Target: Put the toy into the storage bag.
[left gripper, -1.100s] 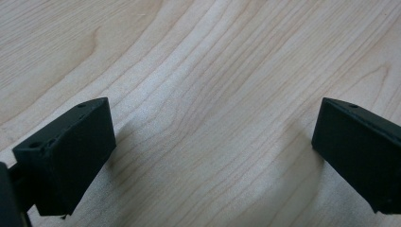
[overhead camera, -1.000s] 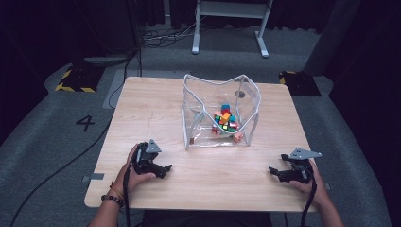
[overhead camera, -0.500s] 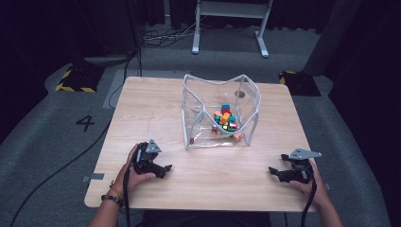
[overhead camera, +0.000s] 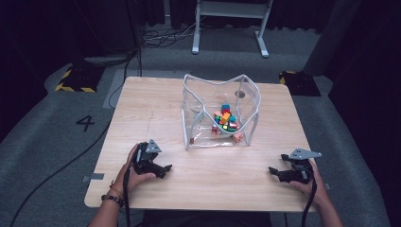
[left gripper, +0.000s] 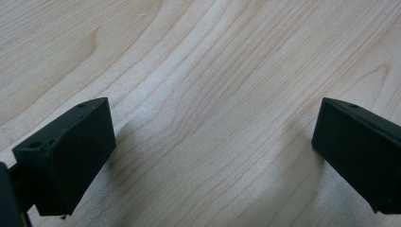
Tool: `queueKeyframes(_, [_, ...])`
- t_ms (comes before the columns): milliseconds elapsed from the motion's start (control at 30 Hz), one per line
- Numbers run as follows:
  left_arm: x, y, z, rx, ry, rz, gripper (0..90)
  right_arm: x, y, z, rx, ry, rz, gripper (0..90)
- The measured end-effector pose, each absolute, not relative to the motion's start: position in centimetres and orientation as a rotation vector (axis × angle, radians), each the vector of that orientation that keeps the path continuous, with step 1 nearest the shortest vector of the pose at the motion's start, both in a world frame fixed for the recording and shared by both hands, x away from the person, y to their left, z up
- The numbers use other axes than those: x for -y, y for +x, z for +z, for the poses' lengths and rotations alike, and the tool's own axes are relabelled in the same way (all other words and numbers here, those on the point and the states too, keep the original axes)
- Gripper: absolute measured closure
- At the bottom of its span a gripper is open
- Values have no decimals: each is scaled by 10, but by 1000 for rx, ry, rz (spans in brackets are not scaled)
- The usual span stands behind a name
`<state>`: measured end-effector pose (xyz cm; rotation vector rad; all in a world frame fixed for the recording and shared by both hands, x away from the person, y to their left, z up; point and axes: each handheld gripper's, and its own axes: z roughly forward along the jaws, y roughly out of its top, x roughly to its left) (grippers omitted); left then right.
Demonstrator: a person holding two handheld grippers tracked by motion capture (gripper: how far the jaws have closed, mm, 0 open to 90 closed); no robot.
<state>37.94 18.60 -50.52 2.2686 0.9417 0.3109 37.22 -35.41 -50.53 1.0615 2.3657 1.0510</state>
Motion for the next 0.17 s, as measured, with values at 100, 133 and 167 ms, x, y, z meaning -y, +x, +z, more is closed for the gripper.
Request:
queueKeyframes(100, [-186,379,-505,-943,2266,311,4,354,372,-505,-2365,1060,1050,159])
queueKeyframes(133, [-186,379,-505,-942,2270,309,4,354,372,-505,-2366,1061,1050,159])
queueKeyframes(167, [-186,379,-505,-942,2269,310,4,354,372,-505,-2366,1061,1050,160])
